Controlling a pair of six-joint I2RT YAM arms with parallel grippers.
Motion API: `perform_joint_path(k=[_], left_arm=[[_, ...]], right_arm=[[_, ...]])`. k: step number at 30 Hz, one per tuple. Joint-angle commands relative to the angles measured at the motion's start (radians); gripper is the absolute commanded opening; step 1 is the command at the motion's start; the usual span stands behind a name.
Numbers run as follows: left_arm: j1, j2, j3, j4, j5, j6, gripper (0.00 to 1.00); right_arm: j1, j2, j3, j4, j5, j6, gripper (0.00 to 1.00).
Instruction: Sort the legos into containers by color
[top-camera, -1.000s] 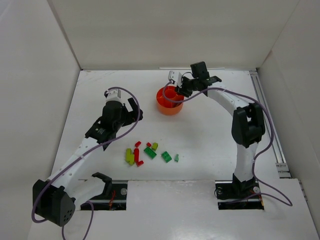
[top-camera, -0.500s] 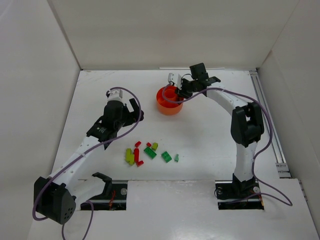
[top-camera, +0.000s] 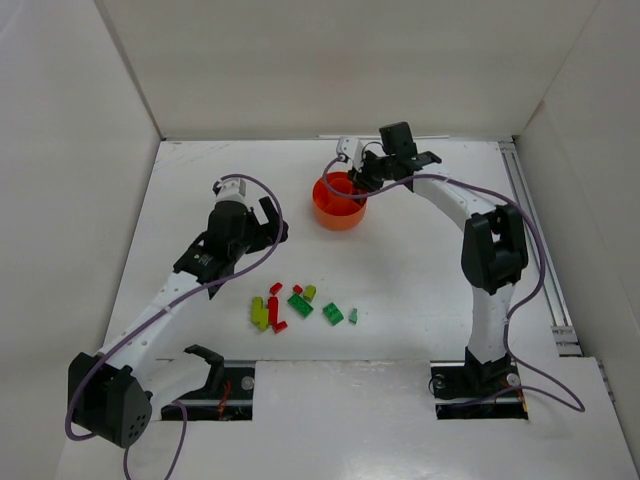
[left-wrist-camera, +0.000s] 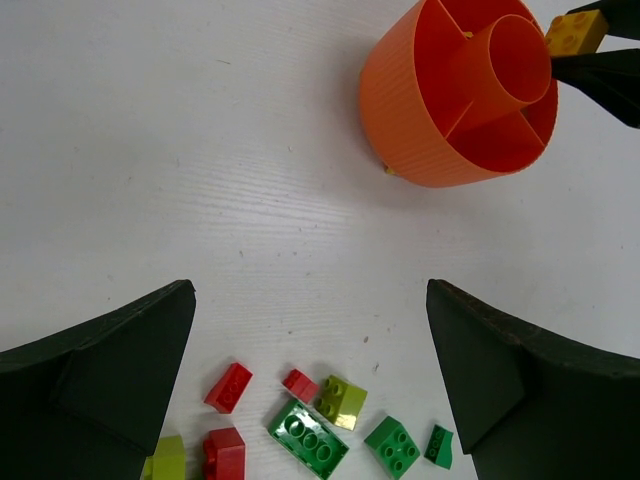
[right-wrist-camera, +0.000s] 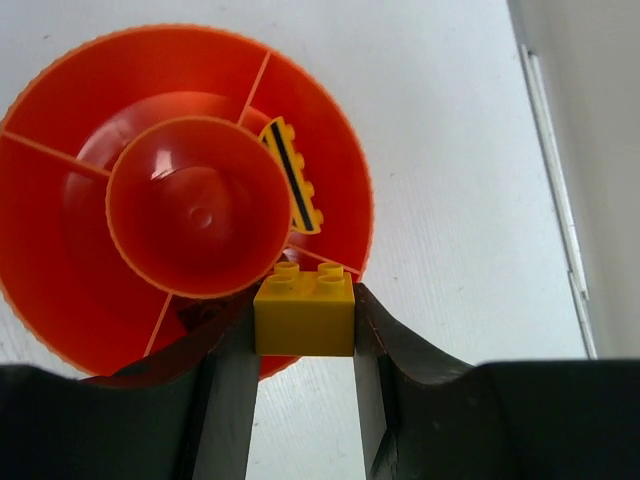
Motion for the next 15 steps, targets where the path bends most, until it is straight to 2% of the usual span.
perform_joint_path(k=[1,4,12,15], left_arm=[[0.005,-0.008,0.045,0.039,0.012,0.016,1.0],[0.005,-0.008,0.055,0.039,0.012,0.016,1.0],[0.005,0.01,0.055,0.048,0.021,0.016,1.0],[0.005,0.019,0.055,0.048,0.021,0.016,1.0]], right_arm=[[0.028,-0.035,0.087,0.064,0.026,0.051,0.39],[0.05,-0.008,0.119,0.064,0.124,0.117,0.39],[0.077,0.024,0.192,0.066,0.173,0.249,0.38],[0.119,0.05,0.223,0.031,0.257,0.288,0.38]])
